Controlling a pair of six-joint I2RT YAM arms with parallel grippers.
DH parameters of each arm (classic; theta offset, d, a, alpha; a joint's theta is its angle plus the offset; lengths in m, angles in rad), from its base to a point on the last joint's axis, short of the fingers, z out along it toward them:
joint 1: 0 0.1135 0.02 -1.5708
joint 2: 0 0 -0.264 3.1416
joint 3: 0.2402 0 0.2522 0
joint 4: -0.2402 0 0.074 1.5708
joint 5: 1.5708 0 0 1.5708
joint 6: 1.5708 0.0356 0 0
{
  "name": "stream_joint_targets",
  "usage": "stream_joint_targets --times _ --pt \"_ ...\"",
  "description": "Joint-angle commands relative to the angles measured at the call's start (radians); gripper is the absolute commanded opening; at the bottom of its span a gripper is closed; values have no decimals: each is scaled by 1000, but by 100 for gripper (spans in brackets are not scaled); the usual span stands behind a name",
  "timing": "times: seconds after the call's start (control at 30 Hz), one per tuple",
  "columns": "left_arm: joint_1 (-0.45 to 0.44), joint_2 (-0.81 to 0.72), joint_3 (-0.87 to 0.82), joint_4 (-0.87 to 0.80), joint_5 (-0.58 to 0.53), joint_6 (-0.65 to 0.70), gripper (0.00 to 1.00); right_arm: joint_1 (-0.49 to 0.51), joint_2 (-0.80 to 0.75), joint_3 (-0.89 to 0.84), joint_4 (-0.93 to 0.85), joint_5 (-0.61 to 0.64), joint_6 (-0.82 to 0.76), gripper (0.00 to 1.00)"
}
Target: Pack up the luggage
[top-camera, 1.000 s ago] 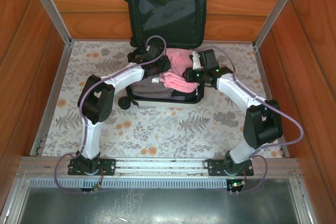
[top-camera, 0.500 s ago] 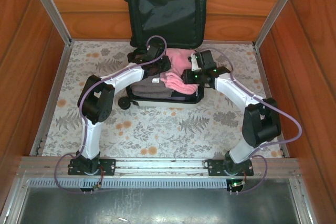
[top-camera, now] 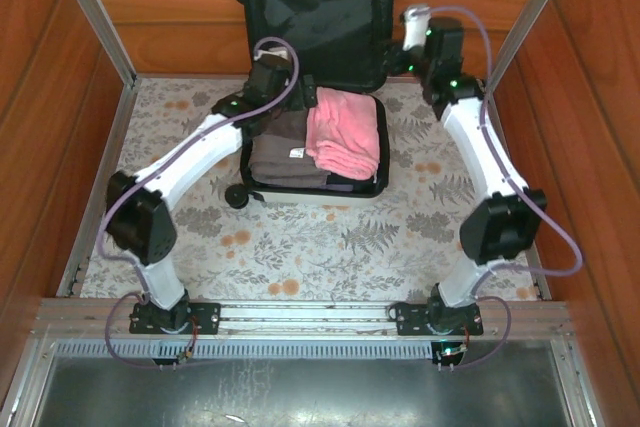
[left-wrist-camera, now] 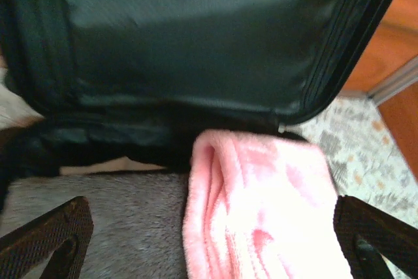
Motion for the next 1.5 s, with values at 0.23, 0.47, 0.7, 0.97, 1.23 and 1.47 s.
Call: stream_joint_targets --times 0.23,0.47,0.7,0.97,1.23,1.47 --pt "-169 -506 -717 -39 -248 -283 90 -104 446 395 124 -210 0 71" --pt "-370 -622 -1083 238 -259 -447 76 -100 427 190 463 -314 82 65" --pt "-429 -442 -1053 282 -331 -578 74 -85 358 15 716 -249 32 68" --pt "-416 -327 -1067 408 -386 -766 73 -71 491 145 815 -185 8 62" --pt "-306 -98 -975 448 -126 -858 64 -70 651 389 777 -221 49 32" --pt "-279 10 -1000 590 -51 -955 61 -62 724 538 680 -233 17 35"
